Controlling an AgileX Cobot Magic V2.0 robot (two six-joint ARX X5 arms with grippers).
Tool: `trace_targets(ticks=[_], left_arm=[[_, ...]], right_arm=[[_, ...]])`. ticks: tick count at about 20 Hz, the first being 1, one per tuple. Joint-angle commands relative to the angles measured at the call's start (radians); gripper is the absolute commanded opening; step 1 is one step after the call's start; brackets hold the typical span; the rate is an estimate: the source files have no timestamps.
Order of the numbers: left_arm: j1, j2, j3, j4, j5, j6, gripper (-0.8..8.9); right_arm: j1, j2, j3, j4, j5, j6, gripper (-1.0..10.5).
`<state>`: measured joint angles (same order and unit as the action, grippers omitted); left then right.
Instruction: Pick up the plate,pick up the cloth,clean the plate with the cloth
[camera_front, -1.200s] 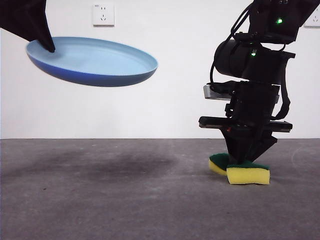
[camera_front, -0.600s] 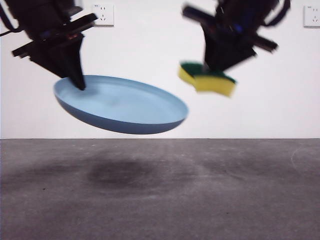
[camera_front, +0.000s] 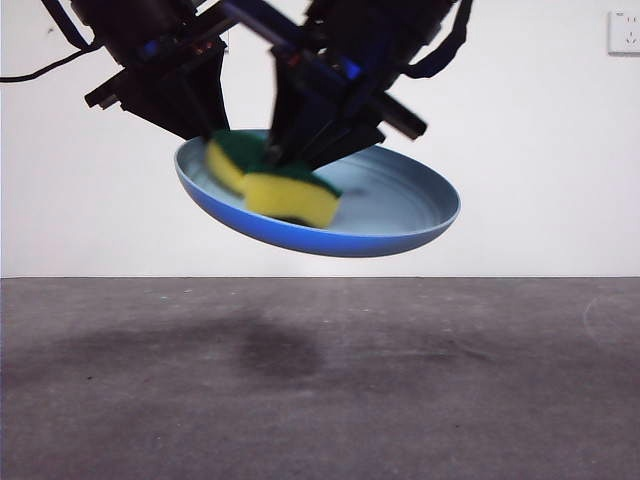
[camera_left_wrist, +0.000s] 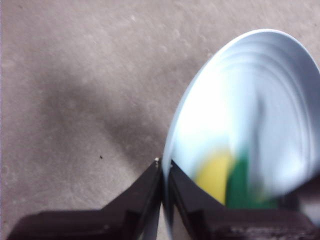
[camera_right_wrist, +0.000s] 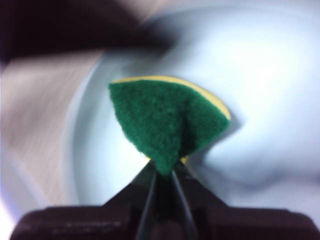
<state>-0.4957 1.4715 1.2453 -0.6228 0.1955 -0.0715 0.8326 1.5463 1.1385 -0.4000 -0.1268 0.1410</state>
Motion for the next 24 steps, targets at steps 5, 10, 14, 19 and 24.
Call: trace_targets(ticks=[5,10,14,19,24], left_arm=[[0.013,-0.001,0.001,0.015,0.025,-0.026,-0.08],[0.012,-0.001,0.001,0.008,0.127,-0.025,-0.08],[0.011,-0.001,0.001,0.018,0.154,-0.026,-0.08],[0.011,-0.001,0.001,0.060,0.152,-0.055,-0.08],[0.014,-0.001,0.001,0.159,0.152,-0.148,-0.08]], right_arm=[[0.009,-0.003,-0.006,-0.350,0.409,-0.061,-0.2],[-0.058,-0.047,-0.006,-0.180,0.630,-0.061,-0.2],[-0.090,-0.053,-0.006,0.009,0.519,-0.060,-0.2],[-0.096,-0.050,-0.006,0.111,0.146,-0.035,-0.2],[-0.083,-0.033,-0.006,0.052,-0.037,-0.007,-0.2]])
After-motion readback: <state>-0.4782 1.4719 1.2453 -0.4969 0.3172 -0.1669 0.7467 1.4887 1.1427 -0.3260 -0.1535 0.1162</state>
